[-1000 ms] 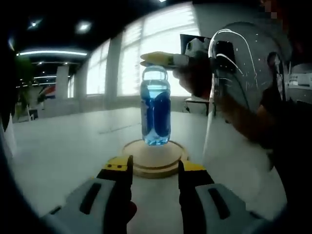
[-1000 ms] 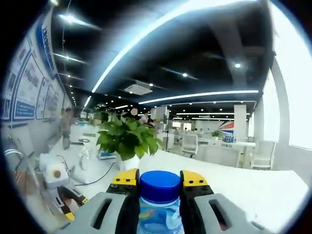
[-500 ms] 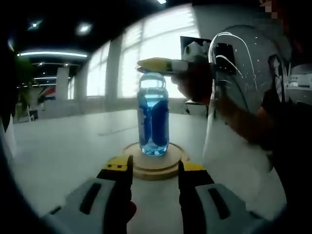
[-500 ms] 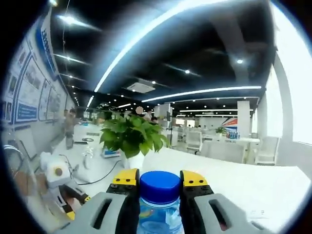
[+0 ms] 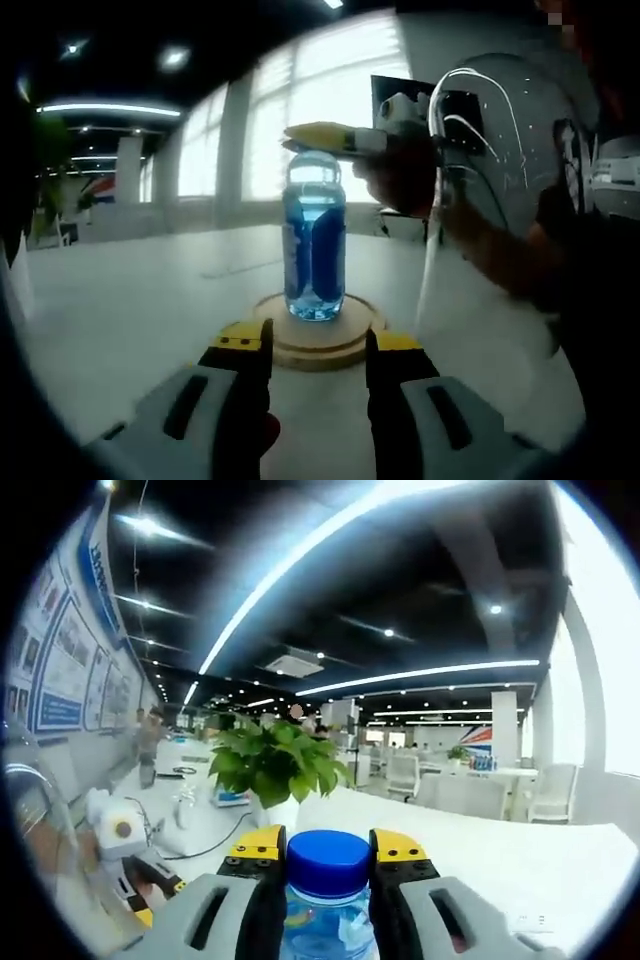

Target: Open the cover put in the Mizone put the cover back on

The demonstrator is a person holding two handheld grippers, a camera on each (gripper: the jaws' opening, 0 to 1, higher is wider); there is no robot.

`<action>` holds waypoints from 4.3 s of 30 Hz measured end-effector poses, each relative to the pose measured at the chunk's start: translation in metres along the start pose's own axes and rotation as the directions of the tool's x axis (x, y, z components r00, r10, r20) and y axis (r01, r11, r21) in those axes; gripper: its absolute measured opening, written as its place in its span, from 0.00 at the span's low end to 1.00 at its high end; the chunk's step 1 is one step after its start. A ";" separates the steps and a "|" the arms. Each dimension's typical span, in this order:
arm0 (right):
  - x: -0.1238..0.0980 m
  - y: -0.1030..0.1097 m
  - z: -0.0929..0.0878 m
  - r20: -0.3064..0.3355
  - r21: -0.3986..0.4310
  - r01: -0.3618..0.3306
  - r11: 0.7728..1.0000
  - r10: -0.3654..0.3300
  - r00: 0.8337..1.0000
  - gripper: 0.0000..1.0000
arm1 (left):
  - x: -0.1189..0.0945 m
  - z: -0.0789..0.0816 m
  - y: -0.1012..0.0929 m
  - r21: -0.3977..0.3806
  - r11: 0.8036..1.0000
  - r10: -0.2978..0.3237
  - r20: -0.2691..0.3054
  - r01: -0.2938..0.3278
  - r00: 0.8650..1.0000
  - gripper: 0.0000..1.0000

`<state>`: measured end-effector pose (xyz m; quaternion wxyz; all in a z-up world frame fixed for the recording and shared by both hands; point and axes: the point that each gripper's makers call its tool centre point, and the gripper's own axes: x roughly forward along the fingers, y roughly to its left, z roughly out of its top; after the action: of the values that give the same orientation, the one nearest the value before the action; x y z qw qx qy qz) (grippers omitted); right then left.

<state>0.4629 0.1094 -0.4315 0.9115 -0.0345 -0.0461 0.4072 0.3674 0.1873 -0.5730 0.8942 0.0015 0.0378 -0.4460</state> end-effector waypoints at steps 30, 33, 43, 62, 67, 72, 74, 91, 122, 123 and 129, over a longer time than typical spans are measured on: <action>-0.002 0.002 -0.001 0.054 0.126 -0.062 0.990 0.056 0.997 0.25 | -0.003 0.009 0.007 -0.041 0.999 0.025 0.042 -0.023 0.999 0.30; -0.003 0.001 -0.002 0.042 0.104 -0.046 0.994 0.042 0.998 0.25 | -0.002 0.008 0.008 -0.042 0.999 0.029 0.037 -0.028 0.999 0.30; -0.003 0.000 -0.004 0.020 0.052 -0.031 0.998 0.030 0.999 0.25 | -0.003 0.011 0.011 -0.048 0.998 0.040 0.052 -0.038 0.998 0.32; -0.018 0.000 0.002 0.012 0.000 0.012 1.000 -0.012 1.000 0.25 | 0.000 0.015 0.004 -0.024 1.000 0.019 0.072 -0.017 0.997 0.38; -0.030 -0.003 0.006 0.028 0.005 0.032 0.999 -0.033 0.999 0.25 | -0.002 0.020 0.005 -0.027 0.999 0.021 0.093 -0.019 0.995 0.38; -0.044 -0.004 0.009 0.031 -0.010 0.043 0.999 -0.043 0.999 0.25 | -0.003 0.022 0.007 -0.036 0.999 0.030 0.103 -0.026 0.994 0.38; -0.051 -0.004 0.011 0.035 -0.013 0.052 0.999 -0.051 0.998 0.25 | -0.003 0.022 0.007 -0.030 0.999 0.030 0.100 -0.027 0.995 0.38; -0.110 0.002 -0.007 0.042 0.029 0.101 0.994 -0.102 0.994 0.25 | 0.000 0.016 0.004 -0.011 1.000 0.020 0.075 -0.019 0.997 0.38; -0.180 0.002 -0.109 -0.069 0.095 0.156 0.983 -0.150 0.986 0.25 | 0.007 0.001 -0.004 0.007 1.000 -0.008 0.019 0.008 1.000 0.37; -0.180 0.003 -0.111 -0.070 0.096 0.153 0.983 -0.147 0.987 0.25 | 0.007 0.001 -0.004 0.007 1.000 -0.010 0.017 0.009 1.000 0.37; -0.180 0.010 -0.120 -0.042 0.135 0.117 0.984 -0.113 0.993 0.25 | 0.009 -0.001 -0.008 0.001 1.000 -0.024 0.014 0.024 1.000 0.37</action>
<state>0.3497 -0.0213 -0.5617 0.9344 0.0242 -0.0042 0.3555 0.3664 0.1760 -0.5746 0.8890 -0.0016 0.0313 -0.4567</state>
